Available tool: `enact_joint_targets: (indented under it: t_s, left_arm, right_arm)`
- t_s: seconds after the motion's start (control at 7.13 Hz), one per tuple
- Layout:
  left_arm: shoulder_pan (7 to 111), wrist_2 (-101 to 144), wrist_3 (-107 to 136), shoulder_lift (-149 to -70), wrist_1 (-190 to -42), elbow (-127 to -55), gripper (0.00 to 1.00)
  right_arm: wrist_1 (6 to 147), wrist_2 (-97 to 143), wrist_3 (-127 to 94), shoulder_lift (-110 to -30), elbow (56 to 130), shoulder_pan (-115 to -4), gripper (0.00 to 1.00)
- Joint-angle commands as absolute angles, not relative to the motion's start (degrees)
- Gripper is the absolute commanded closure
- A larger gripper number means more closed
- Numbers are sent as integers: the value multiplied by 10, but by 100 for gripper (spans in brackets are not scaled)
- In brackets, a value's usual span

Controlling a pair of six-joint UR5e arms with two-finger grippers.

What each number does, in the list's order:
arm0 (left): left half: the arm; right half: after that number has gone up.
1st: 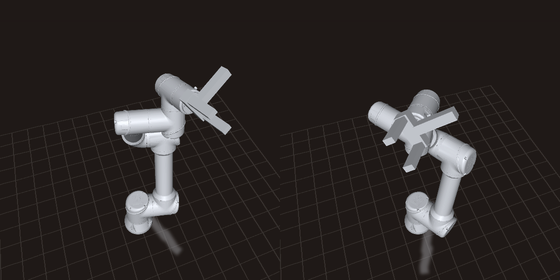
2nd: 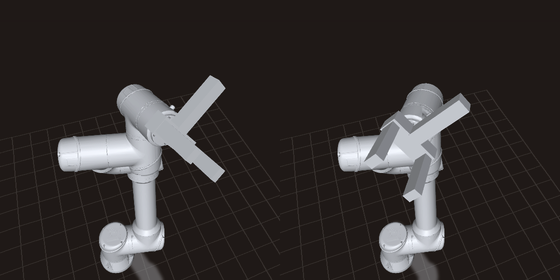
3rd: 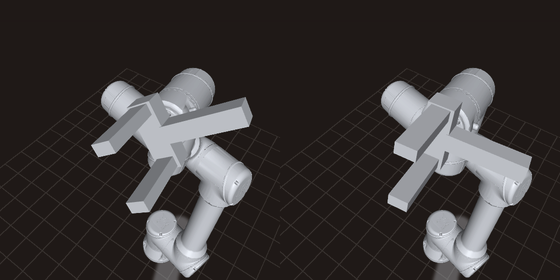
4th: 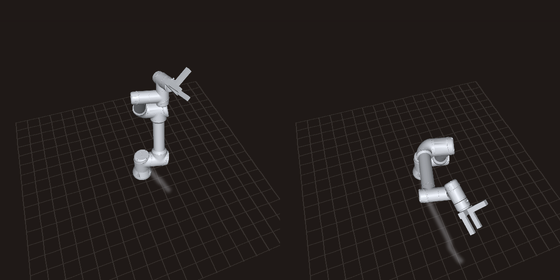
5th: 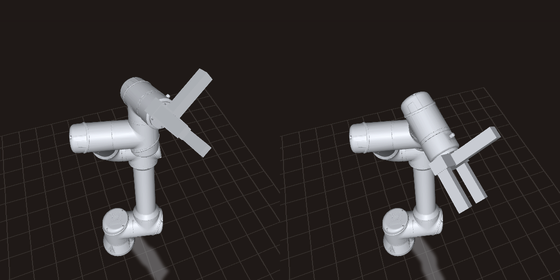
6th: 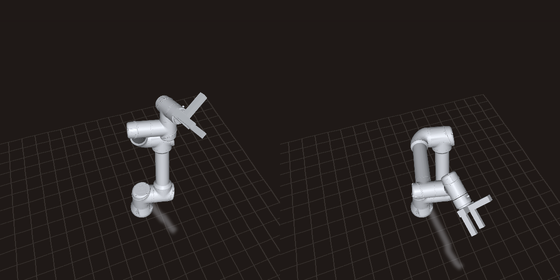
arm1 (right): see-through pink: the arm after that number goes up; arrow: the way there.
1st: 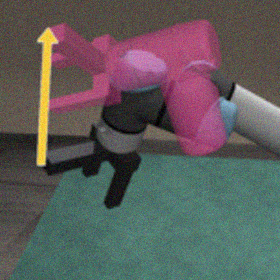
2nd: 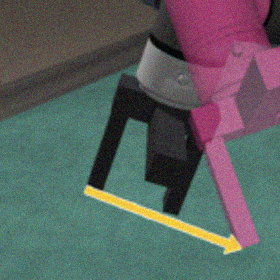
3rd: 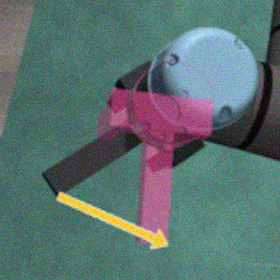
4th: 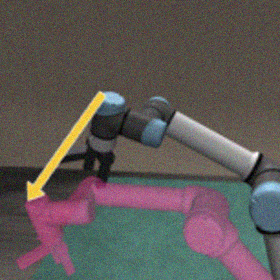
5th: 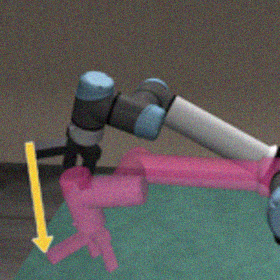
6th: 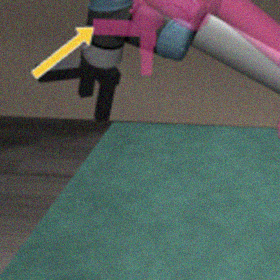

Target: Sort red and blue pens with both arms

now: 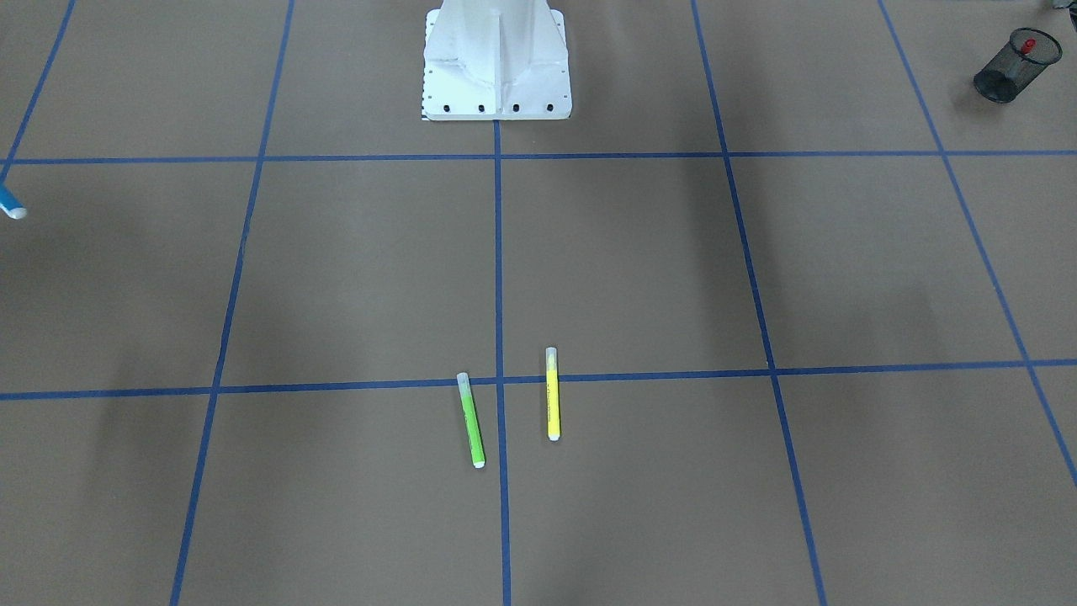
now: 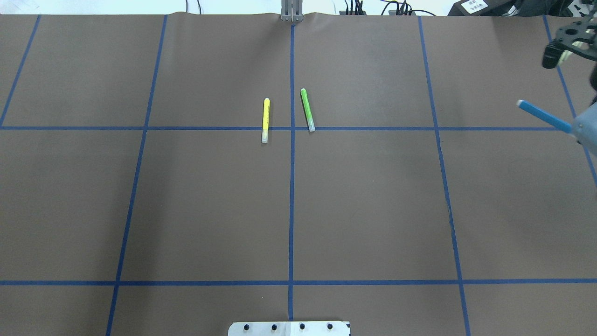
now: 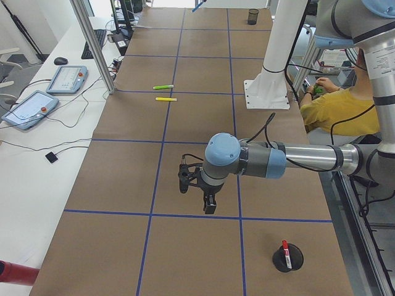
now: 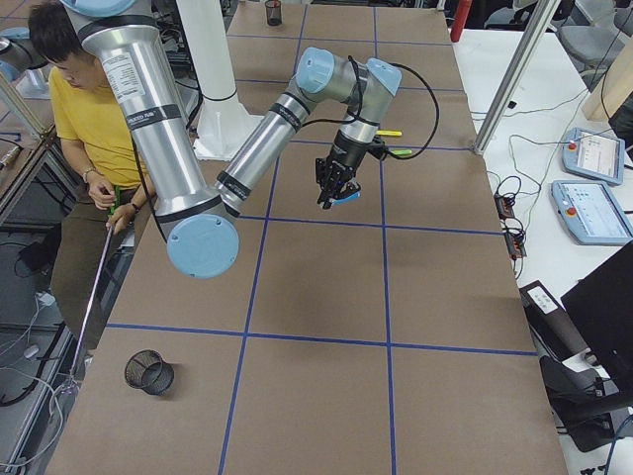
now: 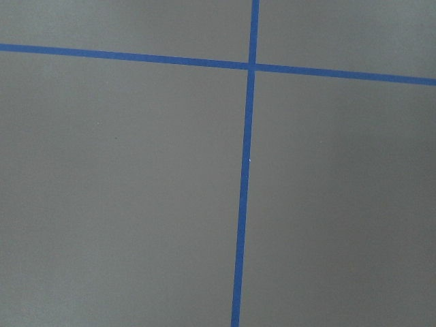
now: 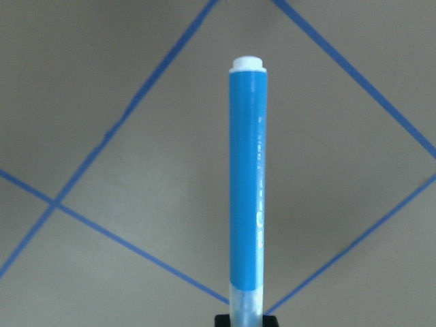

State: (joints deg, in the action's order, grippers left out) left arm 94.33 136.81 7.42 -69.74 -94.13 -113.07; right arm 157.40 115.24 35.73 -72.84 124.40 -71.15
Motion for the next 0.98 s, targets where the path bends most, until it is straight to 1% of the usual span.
enact_joint_targets:
  t_s: [0.0,0.14,0.28,0.42,0.56,0.84]
  left_arm:
    - [940,1368,74,-697,-942,-1131,0]
    - [940,1368,73,-697,-942,-1131,0]
    - [940,1368,73,-698,-944,-1132,0]
    - [940,1369,73,-697,-944,-1132,0]
    - [939,1369,57,-694,-944,-1132,0]
    - [939,1369,56,-693,-944,-1132,0]
  right_arm:
    - [1589,1133,399,-861,1294,-738,100]
    - [1588,1131,397,-920,1325,-738,100]
    - [1548,1130,397,-984,1351,-741,100]
    - [1471,1131,396,-1066,1362,-742,100]
    - [1399,1130,396,-1137,1360,-742,100]
    - [1345,1107,397,-1218,1356,-751,100]
